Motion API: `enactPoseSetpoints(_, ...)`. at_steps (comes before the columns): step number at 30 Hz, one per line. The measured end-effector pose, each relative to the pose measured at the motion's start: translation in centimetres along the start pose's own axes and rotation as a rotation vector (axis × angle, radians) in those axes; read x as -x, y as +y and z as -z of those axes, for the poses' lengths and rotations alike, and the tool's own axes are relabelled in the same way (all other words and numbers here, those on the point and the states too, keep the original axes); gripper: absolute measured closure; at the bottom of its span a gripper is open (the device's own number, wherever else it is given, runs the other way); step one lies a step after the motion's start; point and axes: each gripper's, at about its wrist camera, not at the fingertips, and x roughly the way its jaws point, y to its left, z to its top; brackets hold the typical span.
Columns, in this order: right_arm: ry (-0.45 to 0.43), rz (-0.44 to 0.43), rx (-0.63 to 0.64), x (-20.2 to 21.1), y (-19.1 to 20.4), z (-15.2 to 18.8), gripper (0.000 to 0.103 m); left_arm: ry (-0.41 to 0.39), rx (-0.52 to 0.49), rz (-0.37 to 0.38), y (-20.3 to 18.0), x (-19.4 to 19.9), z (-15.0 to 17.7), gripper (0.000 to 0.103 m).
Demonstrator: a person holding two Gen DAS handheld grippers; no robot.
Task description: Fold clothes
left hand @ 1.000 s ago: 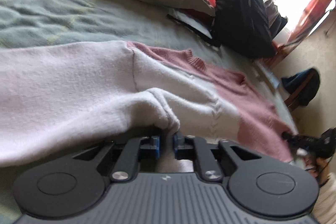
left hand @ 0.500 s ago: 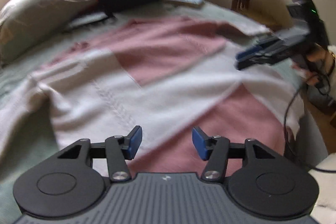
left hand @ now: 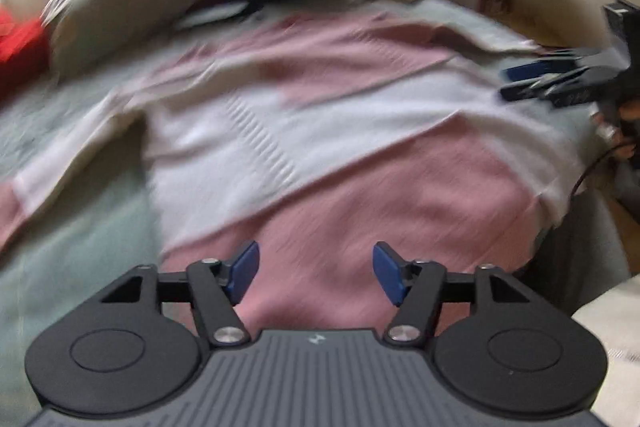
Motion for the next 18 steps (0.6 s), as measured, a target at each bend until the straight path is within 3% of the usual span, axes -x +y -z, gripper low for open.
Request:
enactPoseSetpoints(4, -0.012, -0.070, 0.057, -1.8, 4.2, 0.3, 0.033, -0.001, -0.019, 0.056, -2.0, -2.8, -0.7, 0.033)
enactPoseSetpoints(7, 0.063, -0.040, 0.044, -4.2, 3.4, 1.9, 0.033, 0.046, -0.043, 0.003, -2.3, -3.7, 1.1, 0.032)
enactPoseSetpoints(11, 0.078, -0.106, -0.097, -1.7, -0.6, 3.9, 0.033, 0.065, 0.019, 0.000, -1.3, -1.1, 4.0, 0.029)
enactPoseSetpoints(13, 0.114, -0.105, -0.140, -0.3, -1.1, 4.9, 0.024, 0.068, 0.009, -0.006, -1.4, 0.1, 5.3, 0.029)
enactPoseSetpoints(15, 0.133, -0.096, -0.151, 1.0, -0.4, 5.6, 0.018, 0.044, -0.029, -0.010, -2.0, 0.9, 4.6, 0.029)
enactPoseSetpoints(18, 0.097, -0.056, -0.086, 1.7, 2.2, 4.3, 0.018, -0.002, -0.080, -0.009, -2.7, 1.7, 2.8, 0.029)
